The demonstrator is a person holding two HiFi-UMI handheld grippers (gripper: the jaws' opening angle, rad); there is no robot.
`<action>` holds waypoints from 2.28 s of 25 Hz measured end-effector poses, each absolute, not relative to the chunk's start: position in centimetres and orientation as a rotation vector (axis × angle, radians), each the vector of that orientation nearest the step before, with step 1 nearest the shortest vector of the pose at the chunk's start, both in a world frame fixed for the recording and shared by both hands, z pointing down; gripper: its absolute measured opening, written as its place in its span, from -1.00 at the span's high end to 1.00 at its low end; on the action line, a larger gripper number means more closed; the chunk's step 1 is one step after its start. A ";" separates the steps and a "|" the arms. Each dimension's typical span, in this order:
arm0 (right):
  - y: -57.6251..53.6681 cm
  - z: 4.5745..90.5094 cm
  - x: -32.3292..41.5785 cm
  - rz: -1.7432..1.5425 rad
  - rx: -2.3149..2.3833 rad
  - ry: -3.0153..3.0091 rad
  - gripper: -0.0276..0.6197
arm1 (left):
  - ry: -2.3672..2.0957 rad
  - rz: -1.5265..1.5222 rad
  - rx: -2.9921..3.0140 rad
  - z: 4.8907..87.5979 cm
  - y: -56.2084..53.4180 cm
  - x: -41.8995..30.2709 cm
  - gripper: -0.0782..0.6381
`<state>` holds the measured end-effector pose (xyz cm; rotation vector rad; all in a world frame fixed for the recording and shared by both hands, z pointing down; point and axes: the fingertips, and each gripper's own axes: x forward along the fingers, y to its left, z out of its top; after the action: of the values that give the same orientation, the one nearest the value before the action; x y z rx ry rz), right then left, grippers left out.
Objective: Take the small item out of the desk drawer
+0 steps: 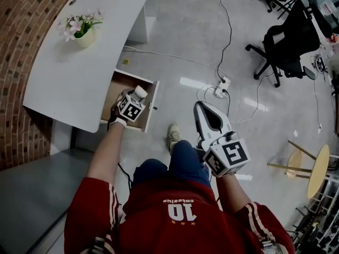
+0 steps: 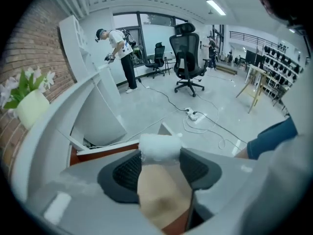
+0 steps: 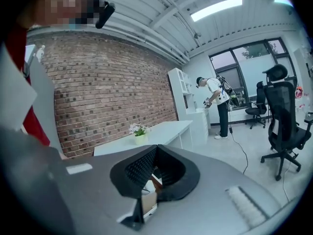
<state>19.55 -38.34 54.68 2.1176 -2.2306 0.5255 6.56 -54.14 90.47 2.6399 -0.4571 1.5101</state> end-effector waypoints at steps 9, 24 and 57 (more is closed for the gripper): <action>-34.2 46.2 14.8 0.445 2.138 -2.245 0.91 | -0.435 1.372 2.752 77.9 -49.4 4.9 0.06; -24.4 36.6 12.0 0.325 2.240 -2.128 0.91 | -0.449 0.733 2.874 54.4 -36.7 1.2 0.06; -18.1 29.9 13.6 0.175 2.038 -2.419 0.92 | -0.910 -0.076 3.082 28.6 -23.7 -0.3 0.06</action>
<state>13.55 -18.09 29.92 2.0378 -2.4188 0.1746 -0.34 -23.68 28.63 3.0822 -0.9103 -0.0758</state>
